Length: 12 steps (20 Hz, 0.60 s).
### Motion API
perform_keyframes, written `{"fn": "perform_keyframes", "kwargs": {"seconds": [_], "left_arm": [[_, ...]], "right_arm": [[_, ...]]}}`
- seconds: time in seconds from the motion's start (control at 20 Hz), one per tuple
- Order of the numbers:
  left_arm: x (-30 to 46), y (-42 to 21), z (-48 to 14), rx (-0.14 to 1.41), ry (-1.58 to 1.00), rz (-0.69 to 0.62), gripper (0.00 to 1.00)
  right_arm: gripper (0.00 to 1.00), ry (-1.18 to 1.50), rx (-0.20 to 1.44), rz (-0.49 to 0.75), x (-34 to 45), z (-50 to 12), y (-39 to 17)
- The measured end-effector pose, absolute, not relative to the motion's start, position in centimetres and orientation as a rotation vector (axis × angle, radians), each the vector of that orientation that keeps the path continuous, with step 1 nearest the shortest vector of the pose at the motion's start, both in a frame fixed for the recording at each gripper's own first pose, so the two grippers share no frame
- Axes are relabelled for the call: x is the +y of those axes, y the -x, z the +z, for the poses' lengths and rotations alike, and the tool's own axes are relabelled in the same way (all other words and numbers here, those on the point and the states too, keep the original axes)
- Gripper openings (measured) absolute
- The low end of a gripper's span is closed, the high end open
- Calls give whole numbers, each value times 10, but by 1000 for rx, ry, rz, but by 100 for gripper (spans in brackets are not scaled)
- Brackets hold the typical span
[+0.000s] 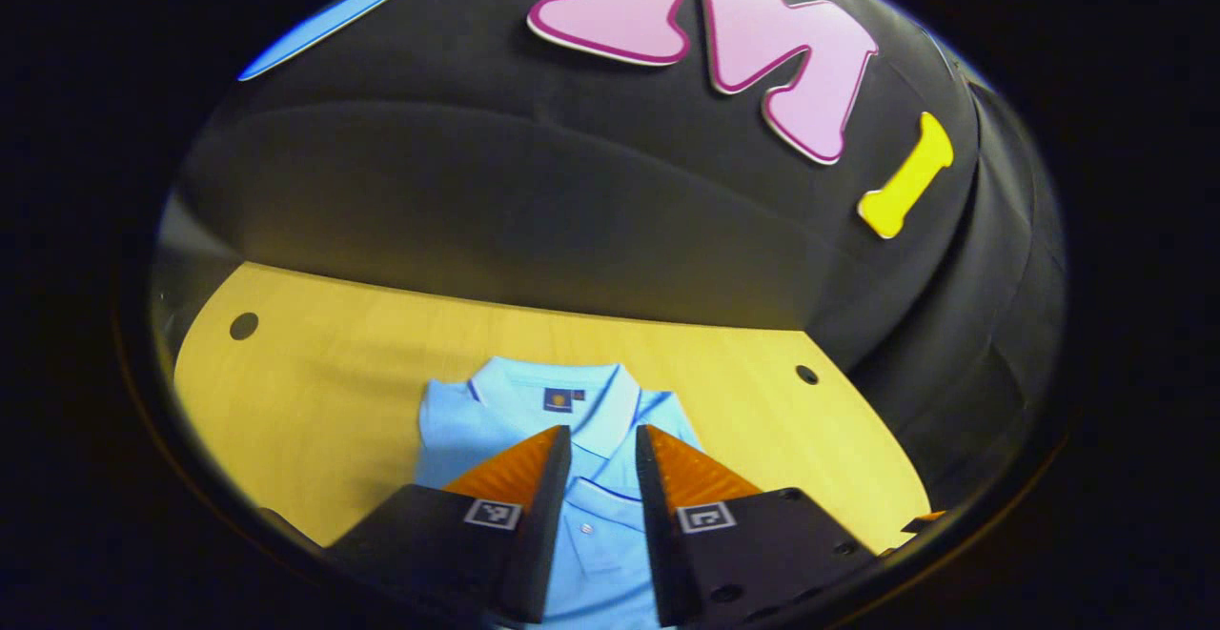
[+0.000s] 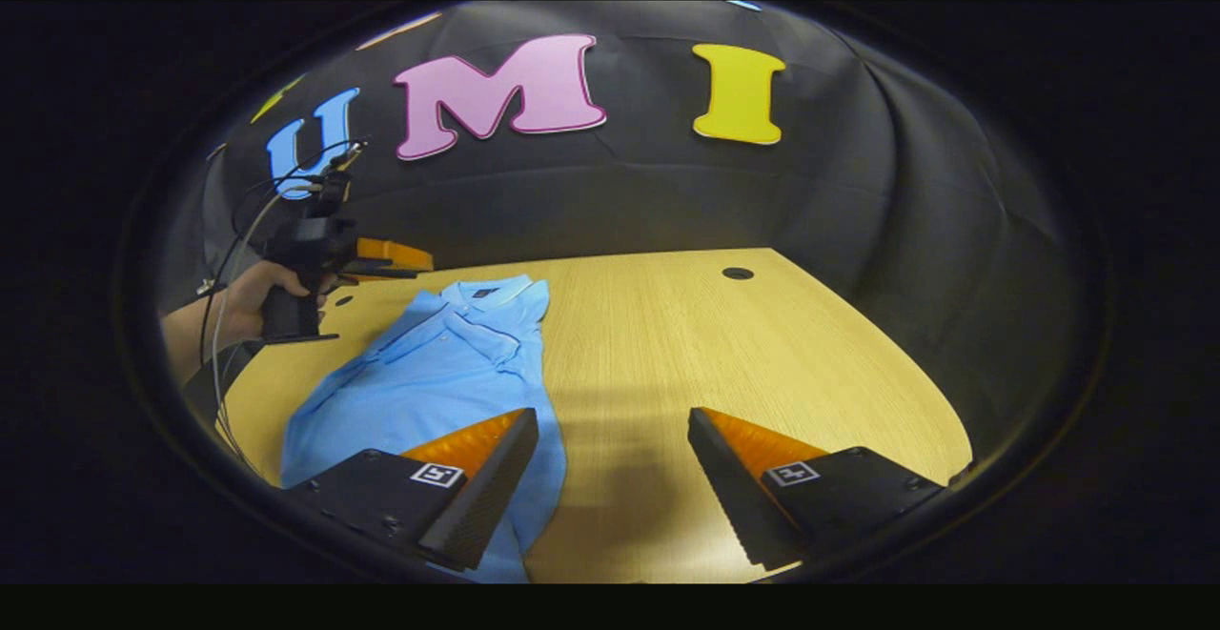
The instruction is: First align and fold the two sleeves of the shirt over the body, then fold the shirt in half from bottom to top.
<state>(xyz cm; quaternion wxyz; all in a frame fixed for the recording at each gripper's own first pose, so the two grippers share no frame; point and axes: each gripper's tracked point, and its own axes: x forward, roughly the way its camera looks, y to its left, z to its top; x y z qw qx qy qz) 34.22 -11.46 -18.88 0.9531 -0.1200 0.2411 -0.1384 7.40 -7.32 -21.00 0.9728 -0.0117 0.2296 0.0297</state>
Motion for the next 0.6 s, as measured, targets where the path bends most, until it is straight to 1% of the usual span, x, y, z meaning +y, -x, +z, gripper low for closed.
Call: {"fn": "perform_keyframes", "kwargs": {"seconds": [0.05,0.1,0.15,0.2,0.3,0.35,0.4,0.5,0.55,0.6], "left_arm": [[-109,-332,-184,482,235,-272,52],[-103,-320,-179,473,226,-263,63],[-96,-303,-171,462,210,-254,67],[-86,-286,-165,447,181,-238,78],[-60,-246,-157,408,96,-181,87],[-52,-225,-153,392,63,-165,96],[-45,-190,-149,381,40,-149,96],[-39,-143,-144,377,29,-137,97],[-36,-121,-145,382,27,-133,97],[-35,-99,-147,393,30,-131,97]], "right_arm": [[99,26,464,64,-71,-209,-67],[99,27,465,69,-68,-209,-60],[99,29,467,74,-64,-207,-52],[99,30,472,80,-60,-206,-45],[99,30,479,94,-50,-204,-29],[99,33,490,101,-45,-204,-20],[99,32,499,108,-40,-205,-11],[98,25,521,119,-30,-206,5],[95,22,534,124,-26,-207,14],[99,15,545,125,-22,-207,22]]}}
